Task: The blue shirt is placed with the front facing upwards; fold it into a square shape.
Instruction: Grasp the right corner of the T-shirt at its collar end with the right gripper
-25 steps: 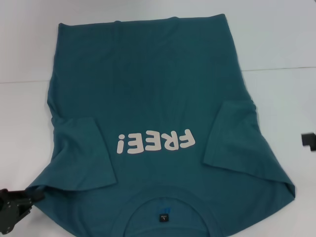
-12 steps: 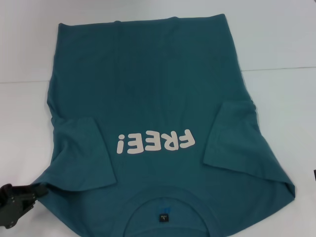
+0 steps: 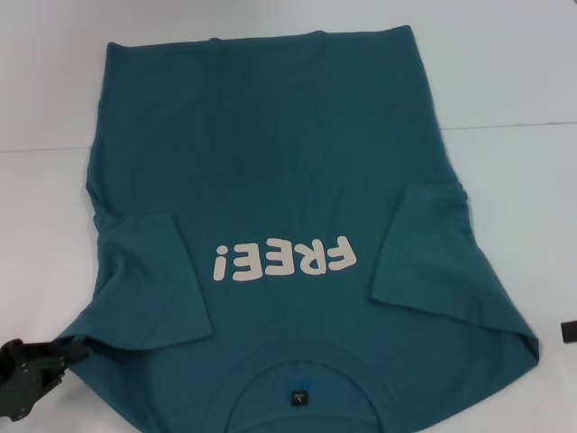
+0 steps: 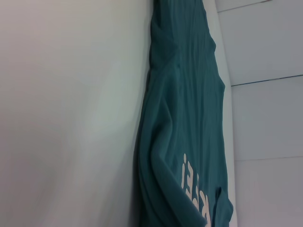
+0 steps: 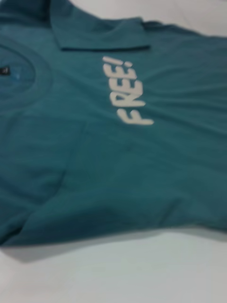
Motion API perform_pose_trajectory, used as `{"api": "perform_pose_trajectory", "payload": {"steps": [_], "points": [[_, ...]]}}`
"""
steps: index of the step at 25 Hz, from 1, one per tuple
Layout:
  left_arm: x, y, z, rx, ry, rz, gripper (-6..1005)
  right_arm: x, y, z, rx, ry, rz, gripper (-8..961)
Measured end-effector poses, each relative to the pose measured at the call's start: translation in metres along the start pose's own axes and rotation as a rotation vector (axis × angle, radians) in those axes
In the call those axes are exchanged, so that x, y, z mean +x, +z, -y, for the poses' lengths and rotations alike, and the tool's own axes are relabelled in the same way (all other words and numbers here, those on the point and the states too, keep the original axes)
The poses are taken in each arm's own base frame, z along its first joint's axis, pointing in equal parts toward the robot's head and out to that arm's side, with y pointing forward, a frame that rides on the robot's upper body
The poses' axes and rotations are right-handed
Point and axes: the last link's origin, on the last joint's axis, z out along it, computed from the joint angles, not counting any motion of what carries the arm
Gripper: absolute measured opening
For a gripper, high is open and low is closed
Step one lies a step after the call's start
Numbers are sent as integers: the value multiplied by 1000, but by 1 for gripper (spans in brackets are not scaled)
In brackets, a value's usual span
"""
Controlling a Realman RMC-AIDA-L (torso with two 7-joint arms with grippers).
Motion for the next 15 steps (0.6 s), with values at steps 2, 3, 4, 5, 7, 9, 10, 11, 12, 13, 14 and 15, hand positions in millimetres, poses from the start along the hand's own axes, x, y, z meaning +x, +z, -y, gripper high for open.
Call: {"api": "perform_pose_trajectory", "payload": {"steps": [2,3,4,5,7,9,10,11,12,13,14,15], "points": [[0,0,0,-1,1,0,24,2,4,2,18,1,-7,701],[0,0,0,-1,2,0,24,2,6,3,24,2,-9,701],[-1,0,0,-2,2,0,24,2,8,3,29,2,-9,701],[0,1,0,-2,3,1,24,2,10,2,30,4,-10,701],[0,1,-1,-4,5,1,24,1,14,1,31,8,-8,701],[0,1,-1,-4,6,1,24,-1,17,0,29,12,-3,701],[0,1,-1,-4,6,1,23,-1,18,0,30,16,1,701],[0,1,-1,-4,6,1,23,-1,19,0,33,21,5,701],[0,1,-1,-4,6,1,23,-2,20,1,37,25,9,701],[0,1,-1,-3,7,0,23,-2,22,1,42,28,11,701],[0,1,-1,-3,7,0,23,-2,23,2,45,29,13,701],[1,1,0,2,5,-6,23,-2,24,2,49,30,16,701]]}}
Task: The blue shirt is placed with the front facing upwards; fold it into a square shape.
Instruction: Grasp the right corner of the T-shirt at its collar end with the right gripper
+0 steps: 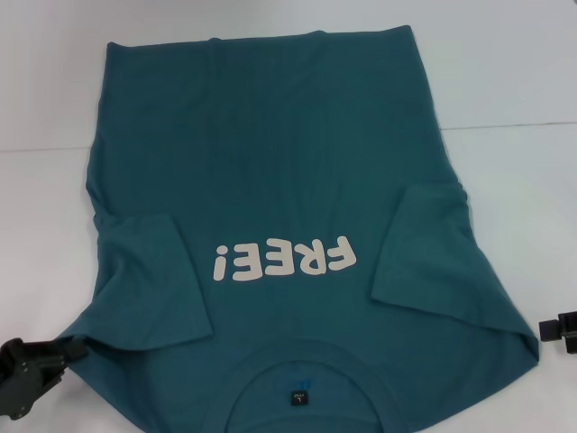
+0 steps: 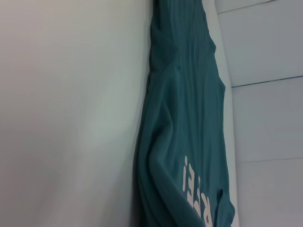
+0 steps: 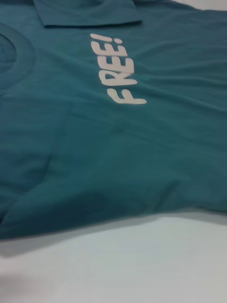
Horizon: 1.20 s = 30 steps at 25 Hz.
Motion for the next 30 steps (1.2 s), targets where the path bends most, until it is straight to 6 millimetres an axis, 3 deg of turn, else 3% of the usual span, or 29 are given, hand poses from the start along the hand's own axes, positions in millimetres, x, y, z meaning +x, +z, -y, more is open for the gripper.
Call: {"api": "perform_pose_trajectory", "payload": {"steps": [30], "points": [[2,1,1,9,1,-8,24,-7,19,-9,5,-43,-17,701]]}}
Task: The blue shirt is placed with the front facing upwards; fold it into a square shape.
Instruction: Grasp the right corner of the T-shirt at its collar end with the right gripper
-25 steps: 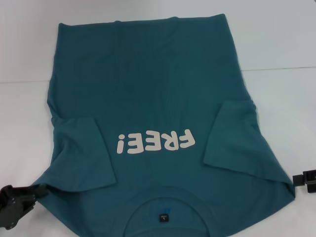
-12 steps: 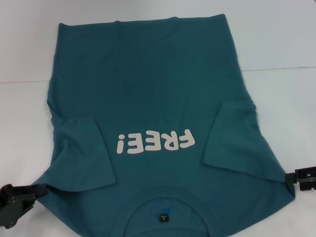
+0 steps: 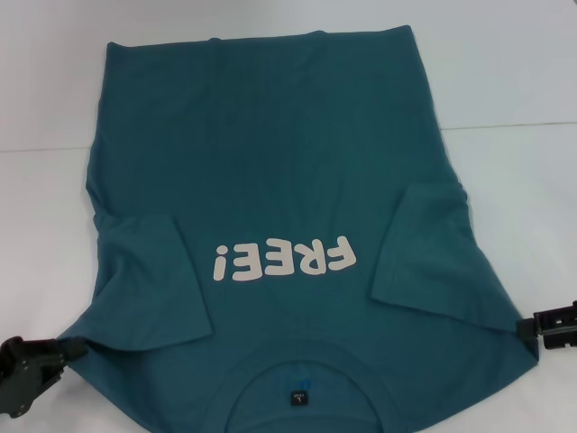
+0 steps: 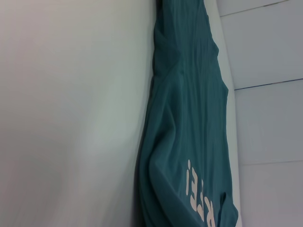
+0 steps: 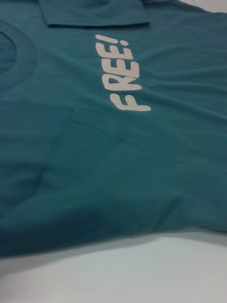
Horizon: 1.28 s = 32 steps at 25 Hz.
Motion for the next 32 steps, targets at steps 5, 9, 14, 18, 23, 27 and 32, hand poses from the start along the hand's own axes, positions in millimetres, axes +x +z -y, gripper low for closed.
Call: {"api": "perform_pose_trajectory", "payload": {"steps": [5,9,14,18,23,27,32], "points": [[0,0,0,1,-1,-1,24,-2,2,-2,6,-10,-10,701],[0,0,0,1,-1,-1,24,-2,3,-2,12,-11,-11,701],[0,0,0,1,-1,-1,23,-2,4,-1,22,-15,-16,701],[0,0,0,1,-1,-1,23,-2,5,-1,29,-19,-20,701],[0,0,0,1,-1,-1,21,-2,7,-2,29,-20,-22,699],[0,0,1,1,-2,-2,24,-2,8,-2,27,-22,-24,699],[0,-1,1,1,-2,-3,23,-2,9,-3,29,-25,-28,699]]}}
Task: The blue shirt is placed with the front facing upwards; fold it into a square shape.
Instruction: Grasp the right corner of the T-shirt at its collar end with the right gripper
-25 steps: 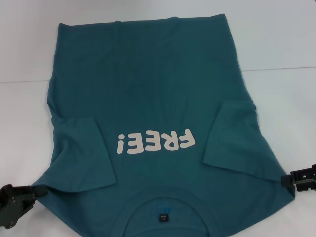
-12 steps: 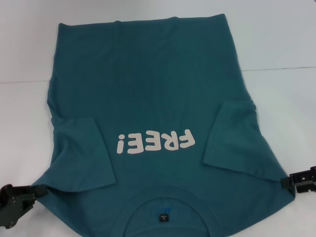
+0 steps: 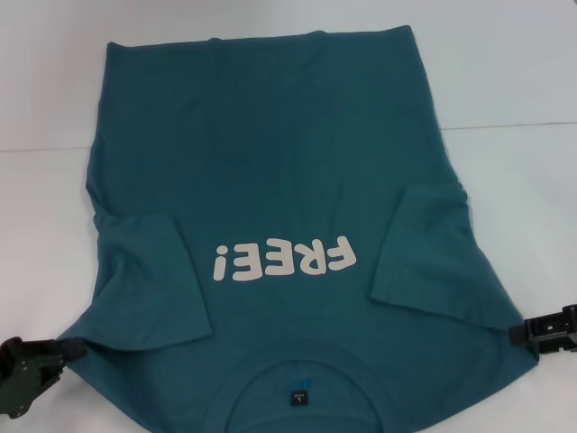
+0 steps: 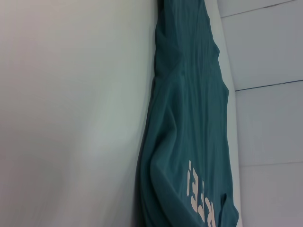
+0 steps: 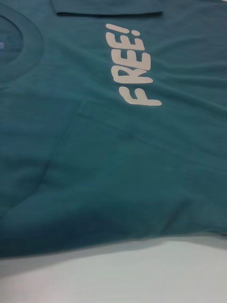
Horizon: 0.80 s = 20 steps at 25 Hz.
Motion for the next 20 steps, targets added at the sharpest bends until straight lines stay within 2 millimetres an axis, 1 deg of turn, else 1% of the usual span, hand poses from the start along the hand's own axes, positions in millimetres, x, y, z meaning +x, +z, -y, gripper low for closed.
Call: {"api": "perform_pose_trajectory", "payload": {"steps": [7,20], "points": [[0,-1,1,-1,-3,-6,22,-1,2,-1,10,1,-10,699],[-1,-2,1,-1,-7,-9,21,-3,12,-10,-7,-22,-32,700]]}}
